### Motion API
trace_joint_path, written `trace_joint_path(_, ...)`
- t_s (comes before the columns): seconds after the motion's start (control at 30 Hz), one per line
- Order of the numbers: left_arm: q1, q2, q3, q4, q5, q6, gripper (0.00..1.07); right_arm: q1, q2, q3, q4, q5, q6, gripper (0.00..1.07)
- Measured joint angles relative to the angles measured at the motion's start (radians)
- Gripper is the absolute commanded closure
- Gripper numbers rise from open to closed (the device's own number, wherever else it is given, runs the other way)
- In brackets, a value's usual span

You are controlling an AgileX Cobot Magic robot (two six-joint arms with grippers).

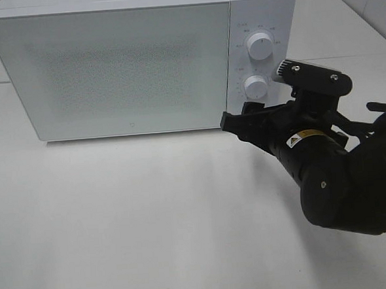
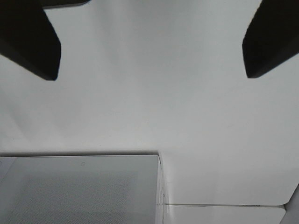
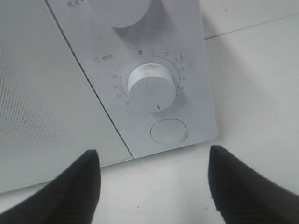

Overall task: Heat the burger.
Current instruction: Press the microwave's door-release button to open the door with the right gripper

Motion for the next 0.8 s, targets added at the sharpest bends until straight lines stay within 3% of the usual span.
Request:
trace_joint_path(0.1,0.0,0.0,0.0,0.0,0.0,0.0,0.09,0.0,0.0,0.0,0.0,0.016,0.122,0.56)
trace_joint_path(0.17,0.0,0.0,0.0,0.0,0.0,0.0,0.09,0.0,0.0,0.0,0.0,0.047,0.321,0.69)
trace_joint_path(0.2,0.0,0.0,0.0,0.0,0.0,0.0,0.09,0.0,0.0,0.0,0.0,0.047,0.321,0.69)
trace_joint_path(0.23,0.0,0.0,0.0,0.0,0.0,0.0,0.09,0.0,0.0,0.0,0.0,0.068,0.457,0.77)
trace_joint_path(0.27,0.0,0.0,0.0,0.0,0.0,0.0,0.09,0.0,0.0,0.0,0.0,0.068,0.457,0.77)
trace_joint_path(0.3,0.0,0.0,0.0,0.0,0.0,0.0,0.09,0.0,0.0,0.0,0.0,0.077,0.601,0.85)
trace_joint_path(0.5,0.0,0.0,0.0,0.0,0.0,0.0,0.09,0.0,0.0,0.0,-0.011,0.077,0.906,1.07)
trace_joint_path(0.8,0.0,0.0,0.0,0.0,0.0,0.0,0.09,0.0,0.053,-0.001,-0.076,0.066,1.251,1.07)
